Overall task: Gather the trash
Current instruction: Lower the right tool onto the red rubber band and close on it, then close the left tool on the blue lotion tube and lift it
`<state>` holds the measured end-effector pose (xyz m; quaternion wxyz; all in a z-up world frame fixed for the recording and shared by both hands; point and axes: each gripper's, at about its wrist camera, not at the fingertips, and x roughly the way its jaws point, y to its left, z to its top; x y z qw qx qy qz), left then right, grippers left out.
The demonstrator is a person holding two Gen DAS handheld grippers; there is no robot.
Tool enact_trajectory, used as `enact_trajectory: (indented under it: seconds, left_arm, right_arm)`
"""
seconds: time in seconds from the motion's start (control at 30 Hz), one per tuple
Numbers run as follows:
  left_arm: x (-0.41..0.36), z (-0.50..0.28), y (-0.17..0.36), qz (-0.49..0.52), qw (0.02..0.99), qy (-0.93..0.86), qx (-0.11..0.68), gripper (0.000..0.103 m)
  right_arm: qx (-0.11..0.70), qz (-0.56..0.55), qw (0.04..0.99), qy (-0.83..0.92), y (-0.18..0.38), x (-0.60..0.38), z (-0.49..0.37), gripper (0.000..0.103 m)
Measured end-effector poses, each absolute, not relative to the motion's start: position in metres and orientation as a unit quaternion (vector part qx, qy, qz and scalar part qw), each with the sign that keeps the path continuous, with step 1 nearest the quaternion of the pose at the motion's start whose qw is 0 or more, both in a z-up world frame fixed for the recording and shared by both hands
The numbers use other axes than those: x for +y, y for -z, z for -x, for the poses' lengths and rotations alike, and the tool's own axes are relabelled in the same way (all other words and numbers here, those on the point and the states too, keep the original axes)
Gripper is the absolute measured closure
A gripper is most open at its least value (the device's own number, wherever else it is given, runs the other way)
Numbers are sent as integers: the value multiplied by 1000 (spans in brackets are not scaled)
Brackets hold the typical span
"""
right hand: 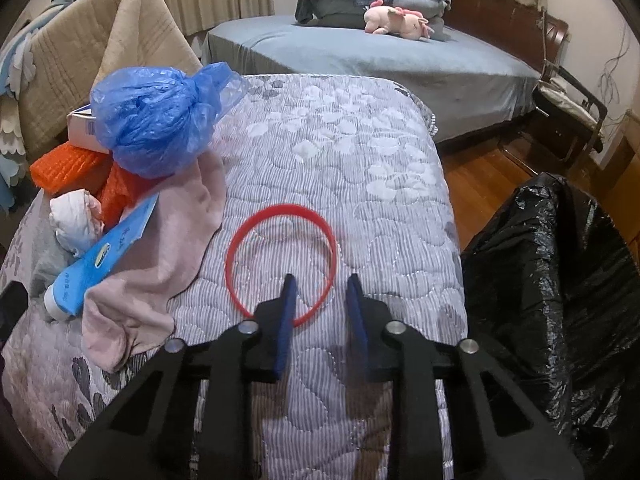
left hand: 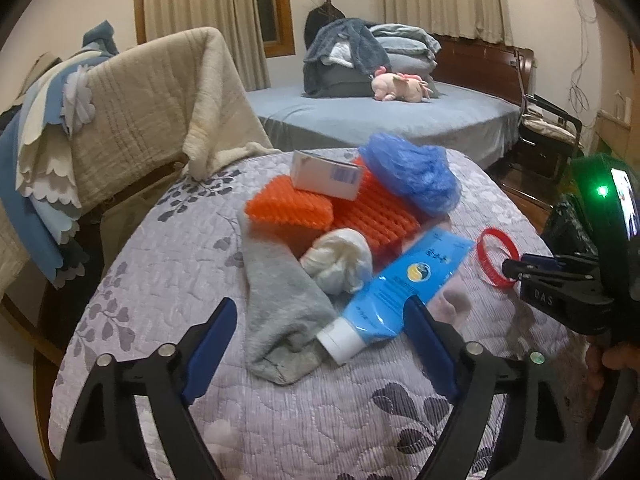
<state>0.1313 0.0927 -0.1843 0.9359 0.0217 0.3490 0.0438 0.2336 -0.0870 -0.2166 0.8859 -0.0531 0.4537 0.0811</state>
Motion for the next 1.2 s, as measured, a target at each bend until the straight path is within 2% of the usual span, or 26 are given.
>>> enact_trajectory:
  seconds: [0.1,0.33,0.5,0.53,0.93,1.07,1.2]
  left_arm:
    - [90,-133,187,-23,934,-38,355,25]
    - [84,-136,202,-24,925,-23,380,39]
    - [83,-138,213,-22,917,-11,397,57]
    - [83,-138,214,-21,916,-8,400,58]
    - [67,-130,214,8,901,65,429,61]
    - [62,-125,210,-18,908,56,415,60]
    - [73,-133,209,-22,913,25,406,51]
  right_arm:
    - [455,47,885,-88,216,-89,-233,98]
    - [452,41,886,-92,205,-95,-226,101]
    - [452,45,886,-92,201,-98,-217,101]
    - [452,49,886,-92,200,-98,-216,101]
    - [450,48,887,-87,193,-107,-208,101]
    - [450,46,888,-83,192,-110,-207,101]
    - [449,46,888,-82,193,-111,-206,101]
